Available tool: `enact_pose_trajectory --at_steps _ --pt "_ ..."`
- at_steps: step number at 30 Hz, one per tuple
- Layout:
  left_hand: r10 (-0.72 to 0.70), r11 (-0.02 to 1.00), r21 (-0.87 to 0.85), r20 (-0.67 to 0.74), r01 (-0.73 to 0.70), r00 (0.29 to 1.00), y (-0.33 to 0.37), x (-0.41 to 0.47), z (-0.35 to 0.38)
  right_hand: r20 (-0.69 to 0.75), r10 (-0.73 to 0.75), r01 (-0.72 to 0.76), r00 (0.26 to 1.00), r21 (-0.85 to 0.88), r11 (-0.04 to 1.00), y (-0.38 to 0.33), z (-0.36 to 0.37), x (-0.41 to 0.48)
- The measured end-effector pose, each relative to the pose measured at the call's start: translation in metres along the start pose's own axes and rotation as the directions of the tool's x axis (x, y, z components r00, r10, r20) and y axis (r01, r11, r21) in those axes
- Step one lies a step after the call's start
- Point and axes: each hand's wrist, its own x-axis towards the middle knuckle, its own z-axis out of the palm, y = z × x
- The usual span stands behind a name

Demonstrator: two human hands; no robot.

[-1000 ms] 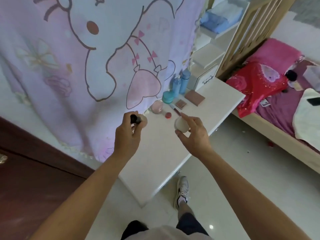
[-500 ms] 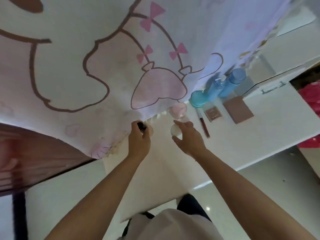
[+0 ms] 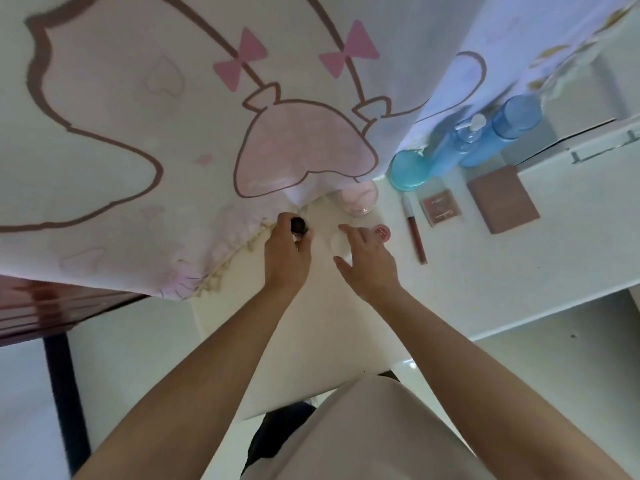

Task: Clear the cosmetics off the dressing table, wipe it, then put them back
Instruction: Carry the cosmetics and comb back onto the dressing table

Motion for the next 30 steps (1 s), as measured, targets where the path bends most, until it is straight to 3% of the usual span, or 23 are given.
enact_pose_trajectory --at_steps 5,8,10,14,19,23,26,30 --pt "-0.004 0.990 0.137 0.112 -0.011 0.994 0.003 0.000 -0.006 0.037 0.051 -0.047 0.998 -0.100 0.994 -0.004 -0.003 -0.007" --pt "0.003 0.977 0.214 0.058 -0.016 0.998 0.001 -0.013 -0.024 -0.035 0.065 -0.067 0.997 -0.062 0.996 -0.012 -0.009 -0.024" --pt "0.072 0.946 0.314 0.035 -0.079 0.997 -0.006 -0.025 -0.042 -0.114 0.039 -0.043 0.993 -0.032 0.999 -0.022 -0.011 -0.039" --pt "0.252 0.790 0.570 0.033 -0.225 0.967 -0.033 -0.055 -0.095 -0.272 -0.011 0.010 0.962 -0.007 1.000 -0.054 -0.010 -0.066" --pt "0.387 0.741 0.611 -0.052 -0.277 0.921 -0.088 -0.092 -0.184 -0.382 -0.153 0.144 0.911 -0.052 0.988 -0.118 0.010 -0.100" --pt "0.346 0.776 0.609 -0.192 -0.165 0.918 -0.140 -0.137 -0.252 -0.354 -0.413 0.366 0.839 -0.196 0.910 -0.175 0.035 -0.118" --pt "0.255 0.800 0.599 -0.363 0.015 0.896 -0.172 -0.174 -0.304 -0.276 -0.588 0.548 0.760 -0.213 0.809 -0.238 0.046 -0.116" --pt "0.120 0.806 0.517 -0.617 0.286 0.778 -0.197 -0.230 -0.364 -0.210 -0.777 0.749 0.593 -0.210 0.628 -0.336 0.054 -0.114"
